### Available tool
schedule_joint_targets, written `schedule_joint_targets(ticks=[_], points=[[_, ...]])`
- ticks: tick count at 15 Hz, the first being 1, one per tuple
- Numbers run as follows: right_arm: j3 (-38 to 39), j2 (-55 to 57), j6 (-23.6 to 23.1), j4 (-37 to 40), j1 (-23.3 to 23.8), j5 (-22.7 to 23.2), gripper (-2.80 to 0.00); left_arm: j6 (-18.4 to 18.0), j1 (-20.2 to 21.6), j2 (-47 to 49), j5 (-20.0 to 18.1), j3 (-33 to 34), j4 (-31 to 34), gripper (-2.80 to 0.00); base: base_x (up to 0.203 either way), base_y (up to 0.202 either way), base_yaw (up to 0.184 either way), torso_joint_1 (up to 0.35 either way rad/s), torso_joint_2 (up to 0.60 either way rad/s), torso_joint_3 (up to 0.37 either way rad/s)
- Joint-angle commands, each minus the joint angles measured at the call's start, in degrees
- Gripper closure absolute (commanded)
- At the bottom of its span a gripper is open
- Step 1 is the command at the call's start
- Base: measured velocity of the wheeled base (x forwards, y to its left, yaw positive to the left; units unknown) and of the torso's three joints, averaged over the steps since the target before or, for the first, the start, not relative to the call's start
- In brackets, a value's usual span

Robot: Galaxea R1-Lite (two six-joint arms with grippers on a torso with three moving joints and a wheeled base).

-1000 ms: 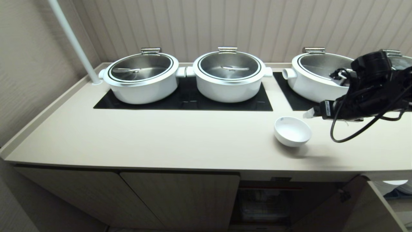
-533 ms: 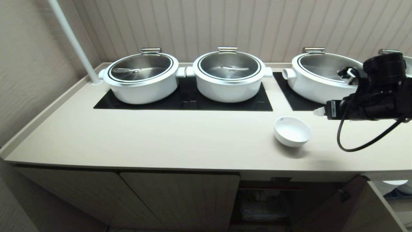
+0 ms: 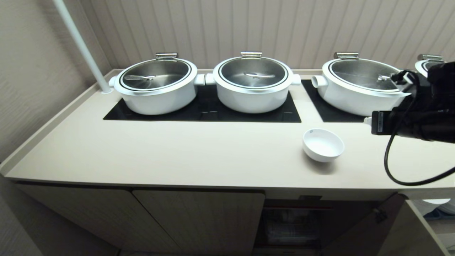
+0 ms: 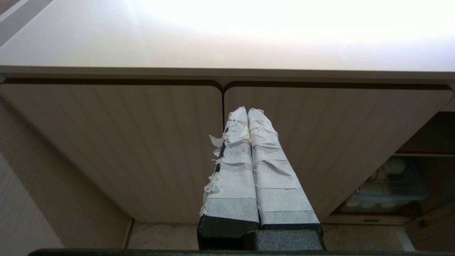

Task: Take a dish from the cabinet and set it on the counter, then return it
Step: Pick up the bowl from the table

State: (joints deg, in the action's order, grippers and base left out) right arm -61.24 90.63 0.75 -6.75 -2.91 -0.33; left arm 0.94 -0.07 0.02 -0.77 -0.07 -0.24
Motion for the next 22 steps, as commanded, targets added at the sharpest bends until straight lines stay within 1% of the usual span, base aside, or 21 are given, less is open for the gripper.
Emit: schedule_joint_targets(ticks=[1, 3, 8, 13, 17, 22], points=[[3.7, -4.7, 0.0, -1.0, -0.2, 0.0, 0.00, 0.0, 0.0, 0.0, 0.0, 0.0, 0.0, 0.00, 0.000, 0.000, 0.000, 0.000, 0.00, 0.000], [7.2, -8.5, 0.1, -2.4, -0.1, 0.0, 0.00, 0.0, 0.0, 0.0, 0.0, 0.0, 0.0, 0.00, 0.000, 0.000, 0.000, 0.000, 0.00, 0.000], [12.7, -18.1, 1.5, -3.2, 0.1, 0.1, 0.00, 0.0, 0.0, 0.0, 0.0, 0.0, 0.0, 0.00, 0.000, 0.000, 0.000, 0.000, 0.00, 0.000], [22.2, -30.5, 2.3, -3.2, 0.7, 0.0, 0.00, 0.0, 0.0, 0.0, 0.0, 0.0, 0.0, 0.00, 0.000, 0.000, 0.000, 0.000, 0.00, 0.000], [35.6, -44.0, 2.4, -2.8, 0.4, 0.5, 0.00, 0.0, 0.0, 0.0, 0.0, 0.1, 0.0, 0.00, 0.000, 0.000, 0.000, 0.000, 0.00, 0.000], [49.8, -58.8, 2.5, -3.4, 0.3, 0.6, 0.00, 0.0, 0.0, 0.0, 0.0, 0.1, 0.0, 0.00, 0.000, 0.000, 0.000, 0.000, 0.00, 0.000]])
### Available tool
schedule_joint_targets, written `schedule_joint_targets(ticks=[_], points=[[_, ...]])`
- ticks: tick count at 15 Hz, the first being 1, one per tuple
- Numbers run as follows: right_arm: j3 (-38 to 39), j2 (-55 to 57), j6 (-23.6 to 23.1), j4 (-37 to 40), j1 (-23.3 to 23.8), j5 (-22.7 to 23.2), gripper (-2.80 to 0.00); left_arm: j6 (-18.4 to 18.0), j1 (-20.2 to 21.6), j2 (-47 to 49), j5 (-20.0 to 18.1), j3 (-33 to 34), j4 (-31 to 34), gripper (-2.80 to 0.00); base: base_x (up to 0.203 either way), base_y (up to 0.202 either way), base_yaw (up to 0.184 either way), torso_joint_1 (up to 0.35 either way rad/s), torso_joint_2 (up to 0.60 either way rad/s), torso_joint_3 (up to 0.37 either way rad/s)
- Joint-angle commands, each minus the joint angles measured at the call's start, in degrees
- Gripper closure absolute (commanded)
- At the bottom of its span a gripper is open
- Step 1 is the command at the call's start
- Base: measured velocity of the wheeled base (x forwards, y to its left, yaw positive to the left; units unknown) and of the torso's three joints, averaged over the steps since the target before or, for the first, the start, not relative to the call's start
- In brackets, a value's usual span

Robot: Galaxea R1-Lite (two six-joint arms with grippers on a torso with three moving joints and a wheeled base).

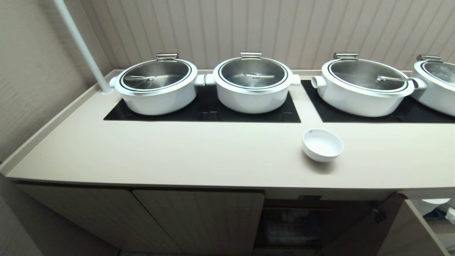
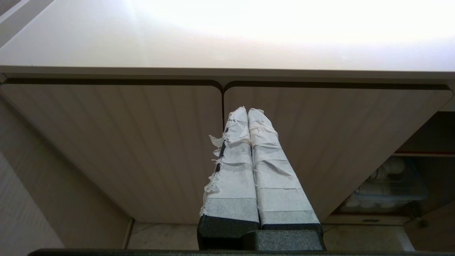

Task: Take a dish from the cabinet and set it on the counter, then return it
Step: Pick up the bowl from the table

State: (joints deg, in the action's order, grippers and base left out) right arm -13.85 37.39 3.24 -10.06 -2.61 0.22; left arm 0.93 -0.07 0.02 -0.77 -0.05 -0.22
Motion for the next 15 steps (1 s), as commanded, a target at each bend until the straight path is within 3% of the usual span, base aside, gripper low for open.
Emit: schedule_joint_targets(ticks=[1, 5, 7, 12, 15], points=[[4.6, -8.5, 0.1, -0.3, 0.0, 0.0, 0.00, 0.0, 0.0, 0.0, 0.0, 0.0, 0.0, 0.00, 0.000, 0.000, 0.000, 0.000, 0.00, 0.000], [12.6, -23.2, -0.8, 2.0, 0.3, 1.4, 0.00, 0.0, 0.1, 0.0, 0.0, 0.0, 0.0, 0.00, 0.000, 0.000, 0.000, 0.000, 0.00, 0.000], [13.4, -26.2, -0.7, 6.9, 1.2, 1.5, 0.00, 0.0, 0.0, 0.0, 0.0, 0.0, 0.0, 0.00, 0.000, 0.000, 0.000, 0.000, 0.00, 0.000], [13.3, -37.1, 0.7, 7.9, 2.2, 1.1, 0.00, 0.0, 0.1, 0.0, 0.0, 0.0, 0.0, 0.00, 0.000, 0.000, 0.000, 0.000, 0.00, 0.000], [13.8, -37.4, 1.5, 6.0, 2.3, 0.8, 0.00, 0.0, 0.0, 0.0, 0.0, 0.0, 0.0, 0.00, 0.000, 0.000, 0.000, 0.000, 0.00, 0.000]])
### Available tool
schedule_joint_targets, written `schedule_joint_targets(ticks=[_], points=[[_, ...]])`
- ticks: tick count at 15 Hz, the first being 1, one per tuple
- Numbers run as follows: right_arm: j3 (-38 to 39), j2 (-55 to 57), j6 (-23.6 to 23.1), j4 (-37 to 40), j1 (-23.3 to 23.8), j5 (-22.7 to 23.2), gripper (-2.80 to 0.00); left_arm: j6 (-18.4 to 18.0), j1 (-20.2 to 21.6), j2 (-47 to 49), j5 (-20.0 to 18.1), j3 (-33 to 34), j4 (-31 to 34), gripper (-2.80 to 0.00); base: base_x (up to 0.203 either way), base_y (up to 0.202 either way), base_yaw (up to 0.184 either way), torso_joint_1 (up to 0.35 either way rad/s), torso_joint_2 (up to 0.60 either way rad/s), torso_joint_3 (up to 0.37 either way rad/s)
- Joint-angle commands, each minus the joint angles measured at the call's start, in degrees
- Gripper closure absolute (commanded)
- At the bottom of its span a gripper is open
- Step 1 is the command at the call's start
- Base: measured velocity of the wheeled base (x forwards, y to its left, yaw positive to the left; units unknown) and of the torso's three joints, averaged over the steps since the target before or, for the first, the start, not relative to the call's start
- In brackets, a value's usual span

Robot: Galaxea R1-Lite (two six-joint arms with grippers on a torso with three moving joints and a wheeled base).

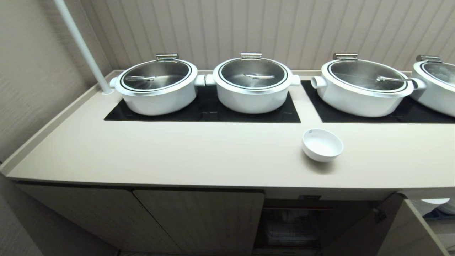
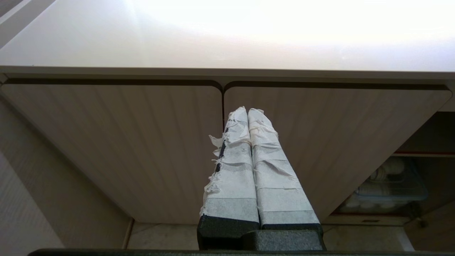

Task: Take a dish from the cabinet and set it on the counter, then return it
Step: Pick up the bowl from the table

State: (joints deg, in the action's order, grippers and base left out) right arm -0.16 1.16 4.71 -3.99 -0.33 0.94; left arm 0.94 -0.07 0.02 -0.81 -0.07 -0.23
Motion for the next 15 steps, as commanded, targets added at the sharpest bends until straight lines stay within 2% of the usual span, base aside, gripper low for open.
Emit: schedule_joint_targets(ticks=[1, 3, 15], points=[[0.2, -1.2, 0.0, 0.2, 0.0, -1.1, 0.00, 0.0, 0.0, 0.0, 0.0, 0.0, 0.0, 0.00, 0.000, 0.000, 0.000, 0.000, 0.00, 0.000], [0.2, -1.2, -0.5, 1.9, 0.0, -5.7, 0.00, 0.0, 0.0, 0.0, 0.0, 0.0, 0.0, 0.00, 0.000, 0.000, 0.000, 0.000, 0.00, 0.000], [0.2, -1.2, 0.1, 3.4, 0.0, -4.8, 0.00, 0.0, 0.0, 0.0, 0.0, 0.0, 0.0, 0.00, 0.000, 0.000, 0.000, 0.000, 0.00, 0.000]])
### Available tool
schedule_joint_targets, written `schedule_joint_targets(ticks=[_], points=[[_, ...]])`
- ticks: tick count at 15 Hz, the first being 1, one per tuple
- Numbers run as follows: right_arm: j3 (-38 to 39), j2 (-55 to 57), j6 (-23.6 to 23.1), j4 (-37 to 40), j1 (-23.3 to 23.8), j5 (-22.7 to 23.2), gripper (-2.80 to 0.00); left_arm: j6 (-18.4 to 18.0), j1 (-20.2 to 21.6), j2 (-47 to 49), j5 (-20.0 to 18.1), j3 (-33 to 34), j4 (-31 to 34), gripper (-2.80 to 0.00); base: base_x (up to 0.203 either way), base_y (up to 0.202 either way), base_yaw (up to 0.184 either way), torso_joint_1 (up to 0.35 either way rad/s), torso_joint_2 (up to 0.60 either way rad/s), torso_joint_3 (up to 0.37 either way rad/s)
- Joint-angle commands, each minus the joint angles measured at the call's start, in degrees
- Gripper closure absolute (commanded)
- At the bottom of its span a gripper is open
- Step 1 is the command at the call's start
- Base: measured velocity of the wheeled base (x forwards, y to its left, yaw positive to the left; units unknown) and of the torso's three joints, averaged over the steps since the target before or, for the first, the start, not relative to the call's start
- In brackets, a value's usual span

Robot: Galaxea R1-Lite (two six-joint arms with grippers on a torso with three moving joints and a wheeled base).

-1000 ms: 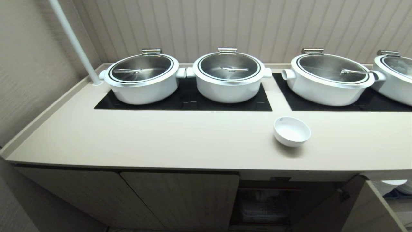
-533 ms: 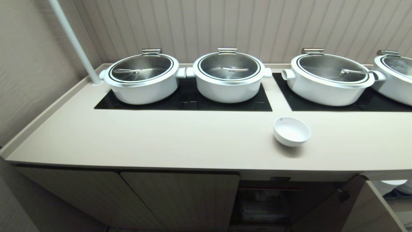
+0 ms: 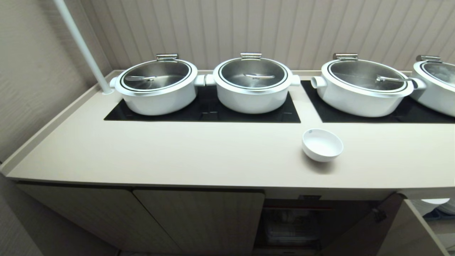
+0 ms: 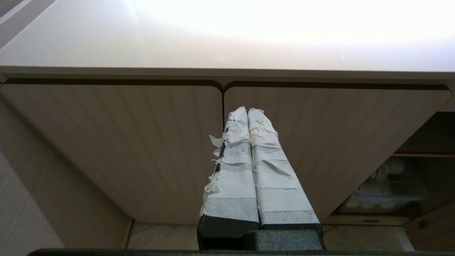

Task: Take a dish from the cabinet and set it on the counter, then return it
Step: Pick up the bowl from the table

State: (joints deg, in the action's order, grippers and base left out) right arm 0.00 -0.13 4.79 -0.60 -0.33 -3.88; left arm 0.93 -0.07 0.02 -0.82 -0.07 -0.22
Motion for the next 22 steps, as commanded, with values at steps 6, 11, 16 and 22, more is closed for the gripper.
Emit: schedule_joint_targets(ticks=[6, 11, 16, 22], points=[[0.0, 0.1, -0.2, 0.0, 0.0, 0.0, 0.00, 0.0, 0.0, 0.0, 0.1, 0.0, 0.0, 0.00, 0.000, 0.000, 0.000, 0.000, 0.00, 0.000], [0.0, 0.1, 0.3, 0.0, 0.0, 0.0, 0.00, 0.0, 0.0, 0.0, 0.0, 0.0, 0.0, 0.00, 0.000, 0.000, 0.000, 0.000, 0.00, 0.000], [0.0, 0.1, 0.3, 0.0, 0.0, 0.0, 0.00, 0.0, 0.0, 0.0, 0.0, 0.0, 0.0, 0.00, 0.000, 0.000, 0.000, 0.000, 0.00, 0.000], [0.0, 0.1, 0.3, 0.0, 0.0, 0.0, 0.00, 0.0, 0.0, 0.0, 0.0, 0.0, 0.0, 0.00, 0.000, 0.000, 0.000, 0.000, 0.00, 0.000]])
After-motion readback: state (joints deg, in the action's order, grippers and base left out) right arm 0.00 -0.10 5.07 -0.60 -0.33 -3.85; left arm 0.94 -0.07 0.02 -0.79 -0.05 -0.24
